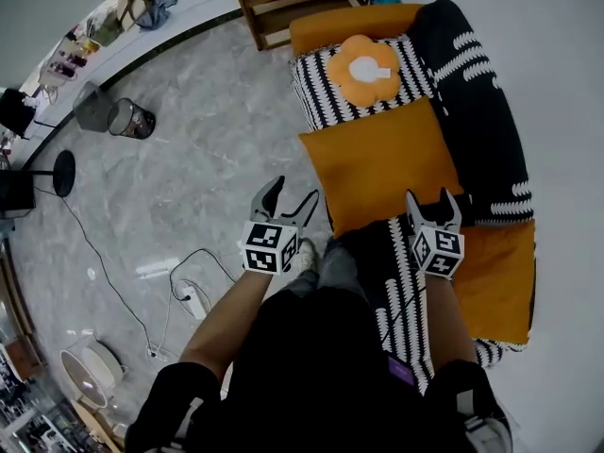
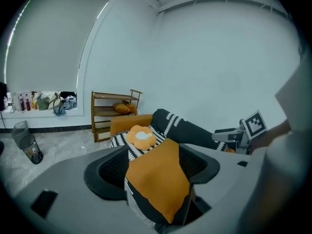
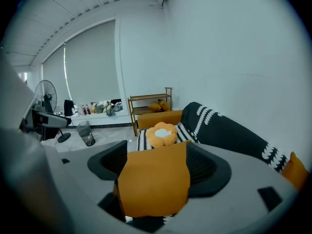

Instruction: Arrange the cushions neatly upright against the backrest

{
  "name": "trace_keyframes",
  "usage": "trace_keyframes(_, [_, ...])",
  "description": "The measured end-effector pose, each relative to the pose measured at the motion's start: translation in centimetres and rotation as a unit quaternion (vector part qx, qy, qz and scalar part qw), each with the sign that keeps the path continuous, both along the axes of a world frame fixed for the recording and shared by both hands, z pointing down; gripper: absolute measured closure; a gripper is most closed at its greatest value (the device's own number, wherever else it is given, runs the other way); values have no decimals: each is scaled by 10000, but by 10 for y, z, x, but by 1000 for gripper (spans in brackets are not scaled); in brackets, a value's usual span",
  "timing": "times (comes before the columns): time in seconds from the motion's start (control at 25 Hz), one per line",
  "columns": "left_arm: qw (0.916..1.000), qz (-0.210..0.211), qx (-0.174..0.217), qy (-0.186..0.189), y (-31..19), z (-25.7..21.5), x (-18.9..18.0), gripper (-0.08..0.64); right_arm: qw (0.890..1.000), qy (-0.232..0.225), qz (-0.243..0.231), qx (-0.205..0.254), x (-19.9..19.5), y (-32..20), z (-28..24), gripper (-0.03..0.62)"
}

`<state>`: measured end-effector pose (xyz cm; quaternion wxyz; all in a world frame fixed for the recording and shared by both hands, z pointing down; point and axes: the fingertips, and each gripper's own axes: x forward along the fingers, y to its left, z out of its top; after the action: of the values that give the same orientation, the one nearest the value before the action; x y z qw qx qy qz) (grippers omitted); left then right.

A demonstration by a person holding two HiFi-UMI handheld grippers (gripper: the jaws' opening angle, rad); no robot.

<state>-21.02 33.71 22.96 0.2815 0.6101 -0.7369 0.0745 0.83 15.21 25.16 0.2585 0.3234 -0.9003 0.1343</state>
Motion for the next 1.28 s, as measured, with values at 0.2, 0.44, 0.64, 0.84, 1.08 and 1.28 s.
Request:
trace_keyframes(0.2, [9985,-306,-384,242,-45,30,-11,218,9991,301,-222,-196,-12,-70,25,204])
trace_keyframes(0.44, [9872,-1021,-701,1009,-85,93,-22,212,9939,936,-539,-237,-20,-154,69,198])
trace_keyframes(0.64, [9734,-1404,-1039,1485,-92,159,-19,209,9859,1467,-700,-407,-10,-189,129,196])
trace_keyframes(0.84, [9596,-1698,-1398,1753,-92,229,-19,202,9781,1809,-643,-802,-3,-216,197,193])
trace_keyframes(1.08, [9449,-2012,-1559,2058,-95,286,-22,178,9638,2192,-1027,-1117,-9,-236,256,181])
trace_keyframes(1.28, [9366,-2163,-1500,2314,-105,308,-21,161,9500,2419,-1468,-1321,-22,-259,277,132])
